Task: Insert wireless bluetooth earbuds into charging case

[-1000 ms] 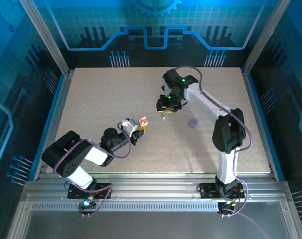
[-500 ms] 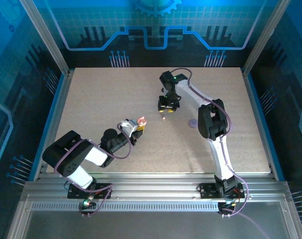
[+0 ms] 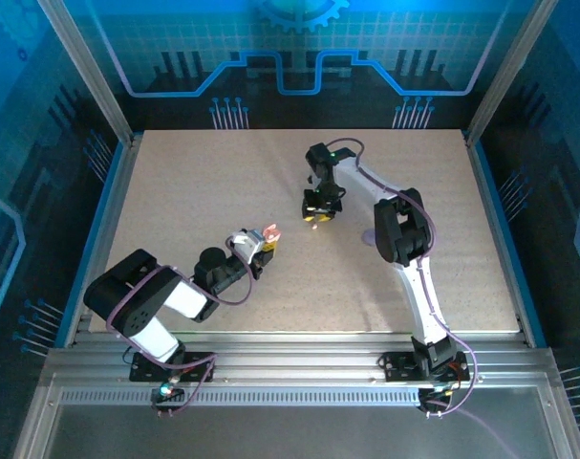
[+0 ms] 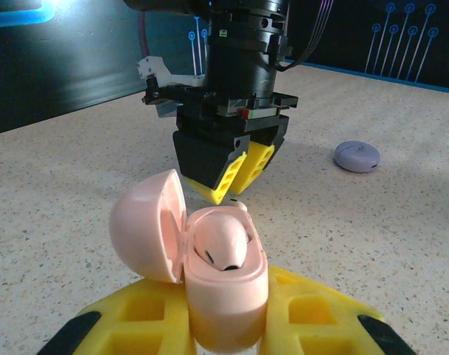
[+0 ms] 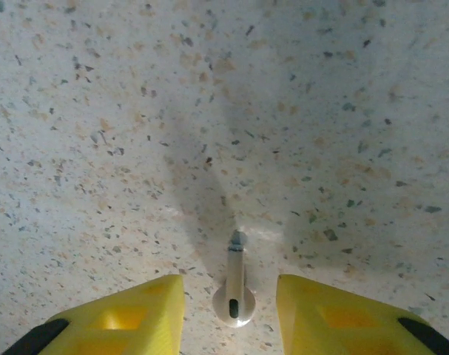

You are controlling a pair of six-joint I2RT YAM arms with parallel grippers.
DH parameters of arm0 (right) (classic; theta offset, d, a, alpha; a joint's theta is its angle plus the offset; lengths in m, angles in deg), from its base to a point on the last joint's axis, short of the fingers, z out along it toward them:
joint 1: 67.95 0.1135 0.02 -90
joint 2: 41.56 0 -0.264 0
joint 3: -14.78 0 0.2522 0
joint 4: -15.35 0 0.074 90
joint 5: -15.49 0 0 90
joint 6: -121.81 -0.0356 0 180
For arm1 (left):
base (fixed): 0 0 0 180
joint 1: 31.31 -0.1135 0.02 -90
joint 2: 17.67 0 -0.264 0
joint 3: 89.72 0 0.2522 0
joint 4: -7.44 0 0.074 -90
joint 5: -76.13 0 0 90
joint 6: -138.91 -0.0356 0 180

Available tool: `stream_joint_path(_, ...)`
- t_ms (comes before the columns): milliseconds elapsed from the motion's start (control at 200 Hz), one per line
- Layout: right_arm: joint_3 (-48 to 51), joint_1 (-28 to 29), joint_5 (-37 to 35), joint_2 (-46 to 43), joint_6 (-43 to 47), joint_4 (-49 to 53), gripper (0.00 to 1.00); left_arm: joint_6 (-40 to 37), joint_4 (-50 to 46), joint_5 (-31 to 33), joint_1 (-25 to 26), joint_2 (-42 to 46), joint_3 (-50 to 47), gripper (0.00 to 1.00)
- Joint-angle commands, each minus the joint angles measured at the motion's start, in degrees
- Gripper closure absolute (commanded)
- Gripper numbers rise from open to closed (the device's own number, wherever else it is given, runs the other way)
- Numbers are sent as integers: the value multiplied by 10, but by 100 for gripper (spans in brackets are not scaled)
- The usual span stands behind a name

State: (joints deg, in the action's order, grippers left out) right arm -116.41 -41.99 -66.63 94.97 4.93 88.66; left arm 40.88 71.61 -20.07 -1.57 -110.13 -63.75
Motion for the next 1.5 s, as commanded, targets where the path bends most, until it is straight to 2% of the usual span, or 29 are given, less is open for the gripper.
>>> stream_joint_path(0, -3, 1, 31, 18, 11, -4, 65, -14, 23, 5, -4, -8, 0, 85)
stream_joint_path(870, -21, 40, 79, 42, 98, -7, 65, -18, 22, 0, -13, 4, -8, 85)
stream_joint_path(985, -26, 49, 86, 37, 112, -4, 68, -17, 21, -2, -14, 6, -9, 85)
stream_joint_path(1196, -25, 60, 62, 26, 125, 25, 71, -22, 22, 3, -15, 12, -14, 85)
stream_joint_path(1491, 29, 63, 35, -24, 122, 29, 72, -23, 20, 0, -16, 15, -12, 85)
